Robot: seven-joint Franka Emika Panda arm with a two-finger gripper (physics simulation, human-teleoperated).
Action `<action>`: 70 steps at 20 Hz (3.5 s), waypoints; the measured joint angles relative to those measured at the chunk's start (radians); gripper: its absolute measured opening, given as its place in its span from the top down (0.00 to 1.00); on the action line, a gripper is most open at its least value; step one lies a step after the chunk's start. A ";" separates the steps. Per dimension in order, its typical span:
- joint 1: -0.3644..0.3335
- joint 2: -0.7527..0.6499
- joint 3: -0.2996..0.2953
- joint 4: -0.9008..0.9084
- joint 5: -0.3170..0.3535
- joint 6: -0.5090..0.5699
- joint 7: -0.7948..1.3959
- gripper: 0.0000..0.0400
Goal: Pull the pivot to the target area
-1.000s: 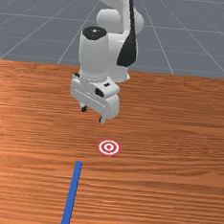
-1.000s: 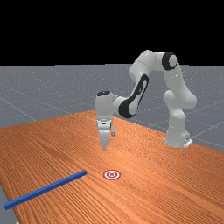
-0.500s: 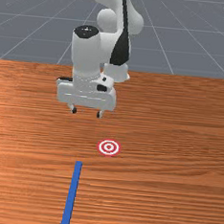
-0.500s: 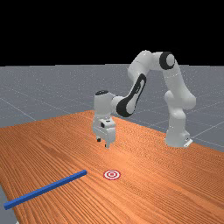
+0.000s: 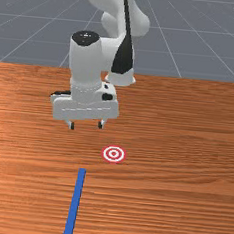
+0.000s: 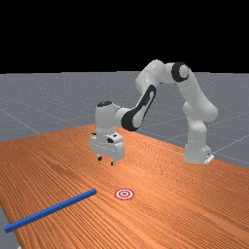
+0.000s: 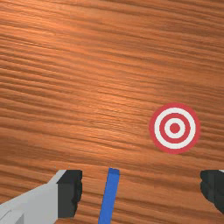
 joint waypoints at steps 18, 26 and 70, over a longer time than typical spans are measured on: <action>0.137 0.488 -0.039 0.869 -0.015 -0.371 0.037 0.00; 0.151 0.599 -0.049 0.948 -0.021 -0.357 0.035 0.00; 0.199 0.277 -0.229 0.147 0.185 0.125 0.862 0.70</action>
